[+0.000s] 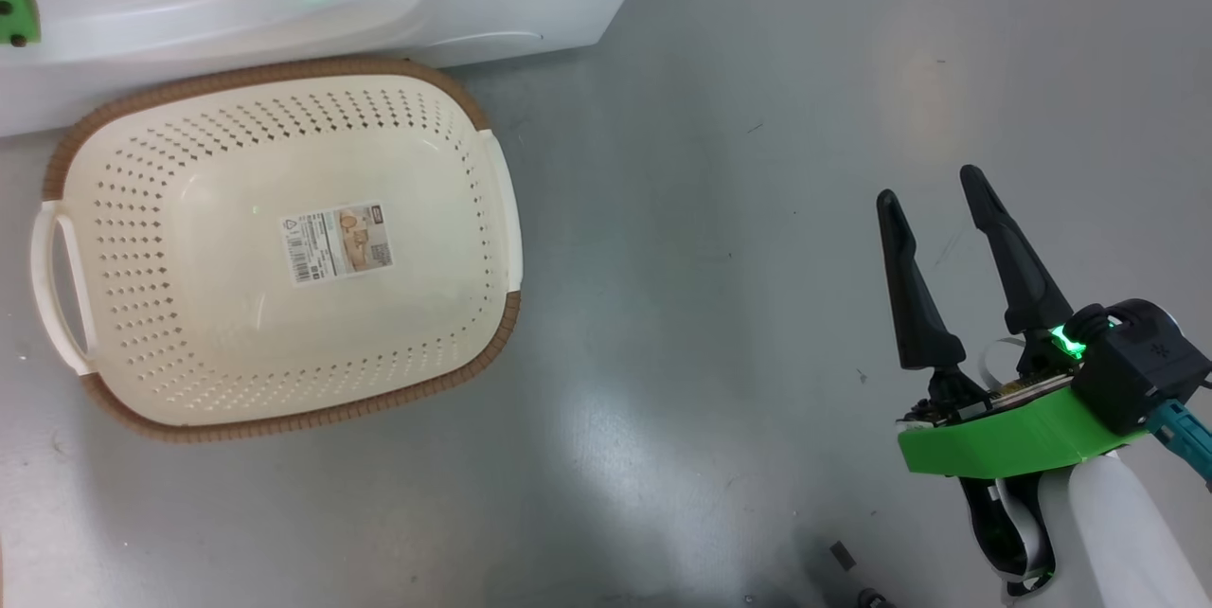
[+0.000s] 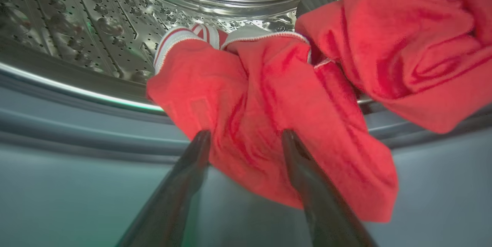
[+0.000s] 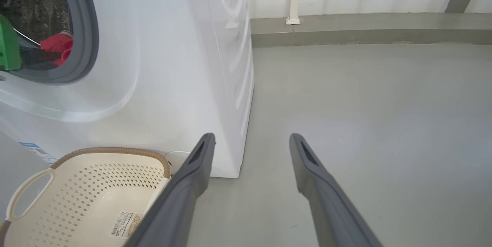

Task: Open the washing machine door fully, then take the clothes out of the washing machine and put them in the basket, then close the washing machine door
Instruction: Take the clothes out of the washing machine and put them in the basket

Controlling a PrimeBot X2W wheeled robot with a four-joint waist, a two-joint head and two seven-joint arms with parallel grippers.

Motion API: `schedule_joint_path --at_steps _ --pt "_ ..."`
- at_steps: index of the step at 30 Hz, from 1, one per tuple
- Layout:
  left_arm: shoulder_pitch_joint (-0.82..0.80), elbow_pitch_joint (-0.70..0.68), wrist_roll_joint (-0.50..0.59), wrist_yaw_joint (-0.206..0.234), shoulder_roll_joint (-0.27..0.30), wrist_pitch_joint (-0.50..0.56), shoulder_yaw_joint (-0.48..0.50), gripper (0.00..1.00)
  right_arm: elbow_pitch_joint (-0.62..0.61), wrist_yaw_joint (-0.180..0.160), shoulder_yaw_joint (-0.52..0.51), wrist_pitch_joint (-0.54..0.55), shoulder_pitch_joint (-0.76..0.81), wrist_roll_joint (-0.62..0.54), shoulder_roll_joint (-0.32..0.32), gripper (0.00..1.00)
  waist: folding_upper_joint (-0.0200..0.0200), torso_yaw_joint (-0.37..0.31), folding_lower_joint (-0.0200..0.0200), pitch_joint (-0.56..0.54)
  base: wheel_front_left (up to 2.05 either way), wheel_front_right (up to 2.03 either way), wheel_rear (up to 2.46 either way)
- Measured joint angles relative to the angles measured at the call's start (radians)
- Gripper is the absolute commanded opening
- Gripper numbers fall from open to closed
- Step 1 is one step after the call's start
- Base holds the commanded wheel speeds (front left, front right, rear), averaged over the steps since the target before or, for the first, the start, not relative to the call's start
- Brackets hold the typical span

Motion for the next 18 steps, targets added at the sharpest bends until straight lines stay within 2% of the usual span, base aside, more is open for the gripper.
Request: schedule_joint_path --at_steps 8,10,18 --pt "0.0 0.011 0.004 0.012 0.009 0.006 -0.008 1.0 -0.008 0.0 0.013 0.0 0.0 0.024 0.0 1.0 0.0 -0.011 0.0 0.01 0.0 0.0 0.0" --pt "-0.001 0.012 0.003 0.013 0.011 -0.003 -0.008 0.01 -0.009 0.0 0.013 0.0 0.0 0.025 0.0 1.0 0.0 -0.013 0.0 0.013 0.0 0.0 0.0" --pt "-0.01 0.02 -0.021 0.01 0.017 -0.012 -0.007 0.0 -0.01 0.0 0.012 0.0 0.0 0.03 0.0 1.0 0.0 -0.016 0.0 0.017 0.0 0.0 0.0"
